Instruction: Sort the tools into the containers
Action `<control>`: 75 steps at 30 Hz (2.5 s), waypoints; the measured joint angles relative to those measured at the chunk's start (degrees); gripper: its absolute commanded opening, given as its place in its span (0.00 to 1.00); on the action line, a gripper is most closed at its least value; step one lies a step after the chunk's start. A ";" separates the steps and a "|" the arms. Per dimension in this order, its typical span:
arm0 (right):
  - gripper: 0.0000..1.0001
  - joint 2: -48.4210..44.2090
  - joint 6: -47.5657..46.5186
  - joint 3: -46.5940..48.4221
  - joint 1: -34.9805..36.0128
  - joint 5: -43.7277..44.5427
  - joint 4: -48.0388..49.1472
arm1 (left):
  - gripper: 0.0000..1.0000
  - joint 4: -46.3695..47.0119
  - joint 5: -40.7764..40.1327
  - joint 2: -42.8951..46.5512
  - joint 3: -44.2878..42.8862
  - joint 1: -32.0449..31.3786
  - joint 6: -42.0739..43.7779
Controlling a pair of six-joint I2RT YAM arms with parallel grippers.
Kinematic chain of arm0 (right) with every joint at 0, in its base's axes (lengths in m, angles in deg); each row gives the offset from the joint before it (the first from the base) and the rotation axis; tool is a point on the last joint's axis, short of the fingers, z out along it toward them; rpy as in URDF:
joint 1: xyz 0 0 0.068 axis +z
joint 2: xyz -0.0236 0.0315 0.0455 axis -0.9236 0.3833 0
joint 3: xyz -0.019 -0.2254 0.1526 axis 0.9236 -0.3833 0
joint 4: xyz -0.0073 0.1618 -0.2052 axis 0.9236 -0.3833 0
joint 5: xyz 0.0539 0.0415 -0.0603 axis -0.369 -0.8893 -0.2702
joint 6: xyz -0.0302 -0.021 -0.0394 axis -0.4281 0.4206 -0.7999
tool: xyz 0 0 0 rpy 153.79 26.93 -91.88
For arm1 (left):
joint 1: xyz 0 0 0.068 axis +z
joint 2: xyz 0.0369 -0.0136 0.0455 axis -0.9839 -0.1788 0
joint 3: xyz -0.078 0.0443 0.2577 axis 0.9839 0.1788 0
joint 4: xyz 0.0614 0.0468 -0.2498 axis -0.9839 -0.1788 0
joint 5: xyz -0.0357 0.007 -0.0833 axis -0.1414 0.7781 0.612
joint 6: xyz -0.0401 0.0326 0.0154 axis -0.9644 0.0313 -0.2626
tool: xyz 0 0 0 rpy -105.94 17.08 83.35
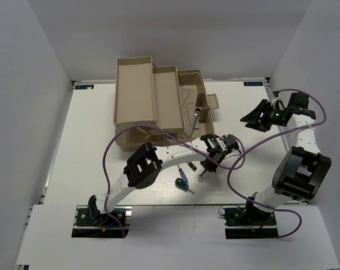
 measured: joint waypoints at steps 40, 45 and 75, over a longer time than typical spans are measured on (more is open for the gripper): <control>0.68 0.00 -15.85 -0.07 1.31 -2.14 -7.58 | 0.47 6.32 0.39 6.71 -15.67 21.88 -4.11; 0.65 0.00 -29.81 -0.20 4.52 -3.76 -13.18 | 0.63 7.56 2.89 6.01 -16.50 22.12 -4.13; 0.58 -3.15 -21.51 -28.70 61.77 41.72 26.93 | 0.67 6.40 0.11 70.60 62.99 17.81 -11.76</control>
